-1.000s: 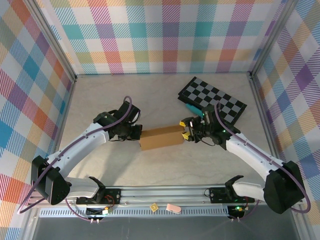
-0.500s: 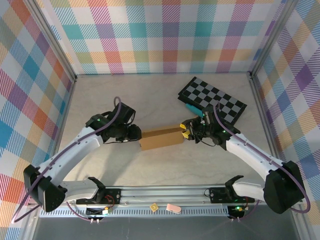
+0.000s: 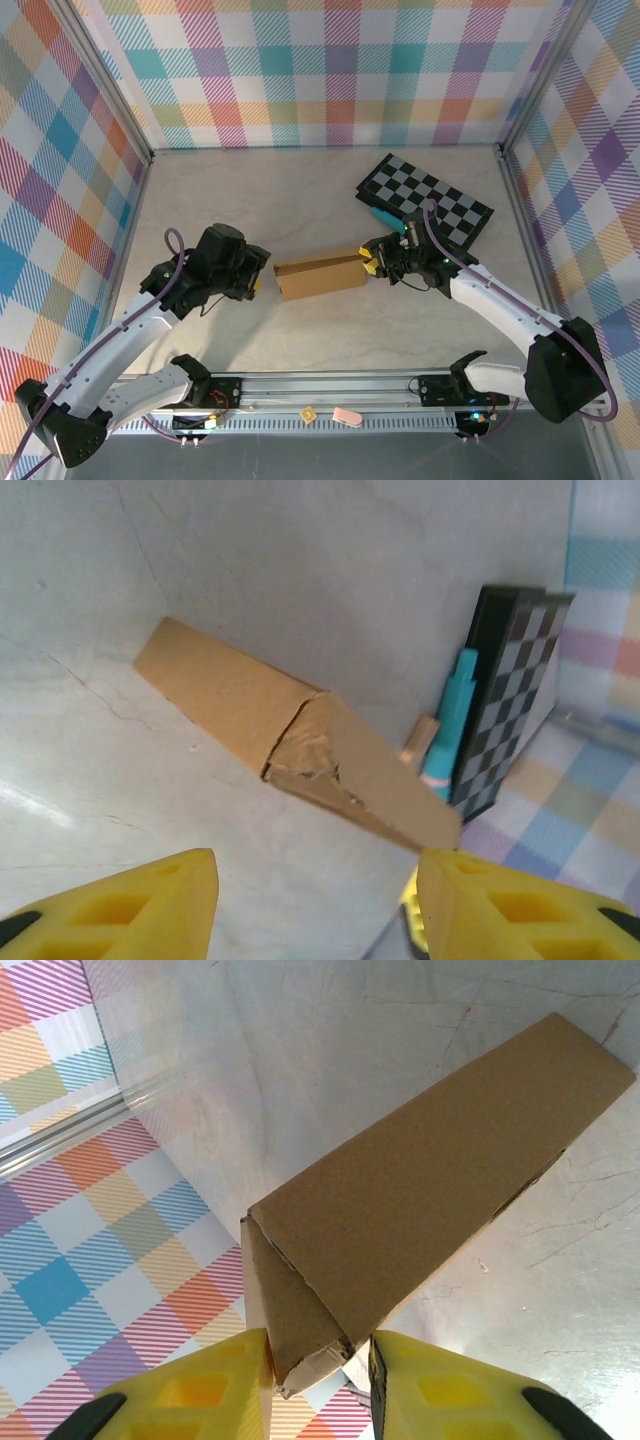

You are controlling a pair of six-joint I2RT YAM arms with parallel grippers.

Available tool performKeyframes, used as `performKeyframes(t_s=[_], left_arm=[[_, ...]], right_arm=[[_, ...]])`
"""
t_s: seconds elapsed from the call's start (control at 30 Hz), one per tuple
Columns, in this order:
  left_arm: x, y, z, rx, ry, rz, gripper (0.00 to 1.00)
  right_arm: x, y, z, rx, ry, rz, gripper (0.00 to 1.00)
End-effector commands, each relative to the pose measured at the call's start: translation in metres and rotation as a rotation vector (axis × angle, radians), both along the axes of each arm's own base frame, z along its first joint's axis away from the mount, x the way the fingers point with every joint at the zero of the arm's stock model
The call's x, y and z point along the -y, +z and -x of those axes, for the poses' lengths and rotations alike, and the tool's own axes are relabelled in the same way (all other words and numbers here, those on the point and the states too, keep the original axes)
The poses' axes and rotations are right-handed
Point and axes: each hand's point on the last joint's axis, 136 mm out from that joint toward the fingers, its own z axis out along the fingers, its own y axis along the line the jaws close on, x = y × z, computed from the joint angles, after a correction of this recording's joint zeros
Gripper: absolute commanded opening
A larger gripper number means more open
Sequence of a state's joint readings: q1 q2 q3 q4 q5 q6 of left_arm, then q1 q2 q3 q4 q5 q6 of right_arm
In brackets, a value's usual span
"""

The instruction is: Fold the paper box

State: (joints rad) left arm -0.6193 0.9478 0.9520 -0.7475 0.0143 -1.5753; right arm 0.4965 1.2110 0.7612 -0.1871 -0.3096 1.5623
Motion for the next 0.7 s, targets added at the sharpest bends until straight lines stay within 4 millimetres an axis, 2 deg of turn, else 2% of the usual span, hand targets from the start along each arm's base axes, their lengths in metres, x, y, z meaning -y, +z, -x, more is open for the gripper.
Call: performKeyframes(t_s=[0.0,0.1,0.17,0.37,0.53,0.67], left_arm=[[0.007,0.001,-0.017,-0.037,0.192,0.160,0.57],[0.019,-0.007,-0.026,-0.051,0.230,0.230,0.57],[0.023,-0.011,-0.024,-0.077,0.236,0.239,0.56],[0.012,-0.023,-0.007,-0.148,0.243,0.176,0.55],[0.030,-0.038,-0.021,-0.127,0.241,0.260,0.52],[0.034,-0.039,-0.031,-0.095,0.238,0.263,0.50]], right_arm=[[0.007,-0.020,0.006,-0.070,-0.005,0.056,0.30],[0.007,-0.020,0.006,-0.071,-0.006,0.054,0.30],[0.007,-0.020,0.006,-0.072,-0.007,0.054,0.29],[0.006,-0.020,0.003,-0.073,-0.006,0.054,0.29],[0.006,-0.021,0.004,-0.075,-0.008,0.053,0.29],[0.007,-0.022,0.005,-0.081,-0.009,0.057,0.29]])
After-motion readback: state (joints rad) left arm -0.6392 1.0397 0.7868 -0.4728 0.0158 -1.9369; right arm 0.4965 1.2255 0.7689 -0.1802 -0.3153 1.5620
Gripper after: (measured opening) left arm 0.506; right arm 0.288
